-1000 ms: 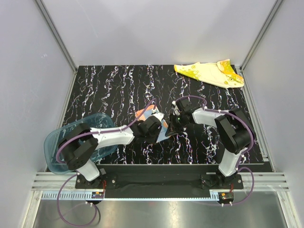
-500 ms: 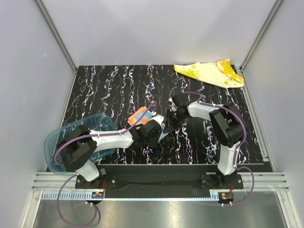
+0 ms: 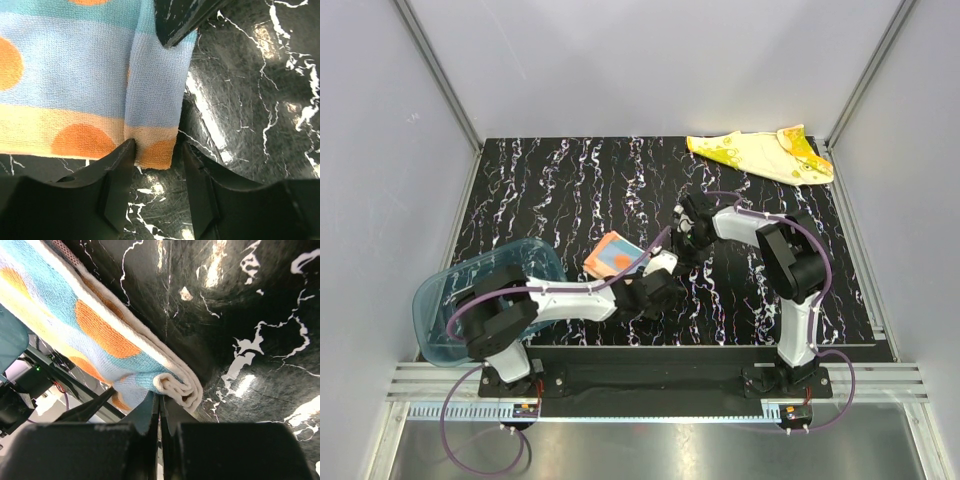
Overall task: Roll the towels
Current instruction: Roll the towel
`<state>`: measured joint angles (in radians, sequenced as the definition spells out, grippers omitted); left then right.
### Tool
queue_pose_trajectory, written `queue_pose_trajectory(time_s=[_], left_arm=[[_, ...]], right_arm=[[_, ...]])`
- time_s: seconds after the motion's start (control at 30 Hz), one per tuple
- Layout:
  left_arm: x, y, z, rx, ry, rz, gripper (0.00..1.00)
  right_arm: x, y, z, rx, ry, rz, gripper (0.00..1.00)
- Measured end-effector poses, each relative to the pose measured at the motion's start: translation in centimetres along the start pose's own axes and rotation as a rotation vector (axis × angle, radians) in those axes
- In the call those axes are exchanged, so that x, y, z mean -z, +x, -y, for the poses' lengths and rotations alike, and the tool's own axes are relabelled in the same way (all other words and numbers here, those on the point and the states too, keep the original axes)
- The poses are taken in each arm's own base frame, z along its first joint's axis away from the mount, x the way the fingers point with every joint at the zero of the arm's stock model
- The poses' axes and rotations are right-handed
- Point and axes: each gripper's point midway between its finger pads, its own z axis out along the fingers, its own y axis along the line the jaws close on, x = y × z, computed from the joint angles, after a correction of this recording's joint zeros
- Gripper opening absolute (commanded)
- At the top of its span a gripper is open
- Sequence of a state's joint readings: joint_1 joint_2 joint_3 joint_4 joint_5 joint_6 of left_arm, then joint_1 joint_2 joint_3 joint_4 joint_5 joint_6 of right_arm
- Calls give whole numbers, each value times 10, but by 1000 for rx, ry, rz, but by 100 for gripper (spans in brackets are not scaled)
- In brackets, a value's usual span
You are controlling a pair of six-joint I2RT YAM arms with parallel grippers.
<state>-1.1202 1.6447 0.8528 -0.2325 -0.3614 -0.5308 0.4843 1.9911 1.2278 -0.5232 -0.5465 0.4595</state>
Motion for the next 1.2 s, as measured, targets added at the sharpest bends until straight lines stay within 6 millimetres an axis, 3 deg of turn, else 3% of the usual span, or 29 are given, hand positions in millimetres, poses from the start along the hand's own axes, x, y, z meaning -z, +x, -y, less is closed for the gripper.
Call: queue_pose_trajectory(time_s=[0.17, 0.43, 0.63, 0.77, 0.83, 0.97, 1.2], left_arm=[[-2, 1, 2, -45, -98, 11, 36], [-3, 4, 0, -94, -218, 39, 5], [-1, 2, 3, -93, -212, 47, 0], [6, 8, 13, -83, -134, 12, 0], [11, 13, 20, -74, -75, -15, 0], [20, 20, 41, -36, 65, -50, 0], [30, 26, 68, 110, 300, -85, 0]], right_arm=[[1, -2, 1, 1, 2, -11, 4], [7, -5, 12, -11, 23, -20, 4], [14, -9, 27, -37, 58, -13, 8], [23, -17, 40, -39, 104, 25, 18], [33, -25, 49, -44, 144, 64, 29], [61, -36, 61, -57, 200, 145, 34], [110, -32, 43, -39, 187, 280, 45]])
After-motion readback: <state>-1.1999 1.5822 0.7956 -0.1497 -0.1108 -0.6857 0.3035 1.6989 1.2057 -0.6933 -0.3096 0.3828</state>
